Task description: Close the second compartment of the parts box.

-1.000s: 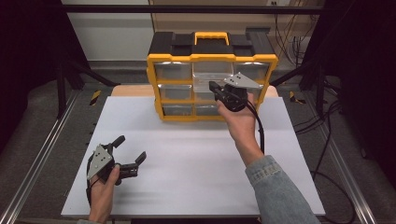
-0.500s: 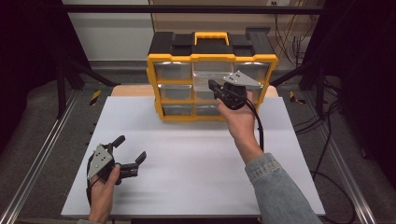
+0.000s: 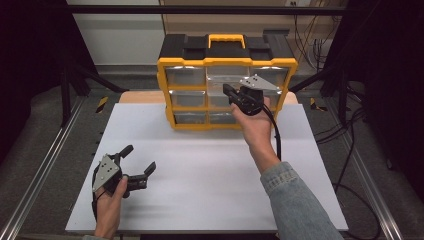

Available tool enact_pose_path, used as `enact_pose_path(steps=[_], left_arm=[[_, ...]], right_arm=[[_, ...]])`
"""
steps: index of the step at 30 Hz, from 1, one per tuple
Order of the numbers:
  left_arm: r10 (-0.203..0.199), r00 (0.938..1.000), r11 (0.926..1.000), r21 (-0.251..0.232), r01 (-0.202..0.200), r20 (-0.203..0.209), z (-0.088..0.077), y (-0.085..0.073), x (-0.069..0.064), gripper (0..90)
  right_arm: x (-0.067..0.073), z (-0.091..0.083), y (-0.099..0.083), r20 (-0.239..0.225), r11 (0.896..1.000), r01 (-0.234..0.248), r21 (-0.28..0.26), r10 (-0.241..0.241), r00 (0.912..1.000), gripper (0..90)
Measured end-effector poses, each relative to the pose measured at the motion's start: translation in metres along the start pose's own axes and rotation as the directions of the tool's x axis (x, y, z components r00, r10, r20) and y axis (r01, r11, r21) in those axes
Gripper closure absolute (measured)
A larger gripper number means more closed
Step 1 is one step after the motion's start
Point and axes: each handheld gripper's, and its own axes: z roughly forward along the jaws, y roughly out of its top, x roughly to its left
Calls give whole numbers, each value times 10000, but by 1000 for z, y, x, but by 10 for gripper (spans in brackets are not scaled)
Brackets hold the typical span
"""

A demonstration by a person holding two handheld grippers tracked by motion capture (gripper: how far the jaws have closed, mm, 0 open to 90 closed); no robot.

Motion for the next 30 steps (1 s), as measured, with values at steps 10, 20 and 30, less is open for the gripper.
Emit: enact_pose_path(steps=[10, 20, 30], left_arm=[[-18, 10000, 10000, -6, 18, -9, 0, 0, 0, 13], [-21, 10000, 10000, -1, 21, -14, 0, 0, 0, 13], [-14, 10000, 10000, 7, 14, -25, 0, 0, 1, 13]], right_arm=[[-1, 1, 0, -7, 10000, -84, -17, 84, 10000, 900], [-1, 1, 0, -11, 9999, -131, -17, 131, 9999, 900], [-2, 3, 1, 14, 9999, -166, -11, 166, 9999, 900]])
